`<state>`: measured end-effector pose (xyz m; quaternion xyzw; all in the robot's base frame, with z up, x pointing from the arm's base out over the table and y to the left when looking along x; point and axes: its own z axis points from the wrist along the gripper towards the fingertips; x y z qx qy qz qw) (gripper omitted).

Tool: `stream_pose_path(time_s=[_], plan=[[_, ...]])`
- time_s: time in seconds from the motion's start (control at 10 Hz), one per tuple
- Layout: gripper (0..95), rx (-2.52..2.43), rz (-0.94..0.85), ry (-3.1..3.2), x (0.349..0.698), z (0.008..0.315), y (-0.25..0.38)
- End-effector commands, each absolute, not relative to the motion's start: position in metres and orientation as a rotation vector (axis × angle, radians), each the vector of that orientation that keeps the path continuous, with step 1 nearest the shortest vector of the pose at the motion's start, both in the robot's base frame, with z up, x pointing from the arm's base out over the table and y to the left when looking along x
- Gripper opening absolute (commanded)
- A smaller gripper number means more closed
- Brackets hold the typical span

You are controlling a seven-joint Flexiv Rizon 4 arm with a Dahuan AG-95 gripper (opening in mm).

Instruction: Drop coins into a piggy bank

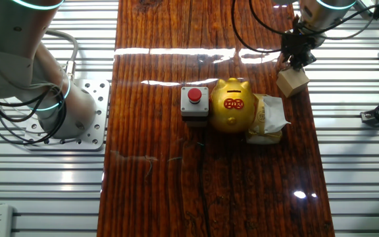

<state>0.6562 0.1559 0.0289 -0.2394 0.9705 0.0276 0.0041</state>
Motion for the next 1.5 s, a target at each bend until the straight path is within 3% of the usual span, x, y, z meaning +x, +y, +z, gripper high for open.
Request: stream_pose_path(time_s=[0.1, 1.5], plan=[[19.0, -0.752, 0.087, 3.043, 0.6564, 0.0286, 0.1556], [19.0, -0.756, 0.060, 3.046, 0.6566, 0.0283, 0.1558]])
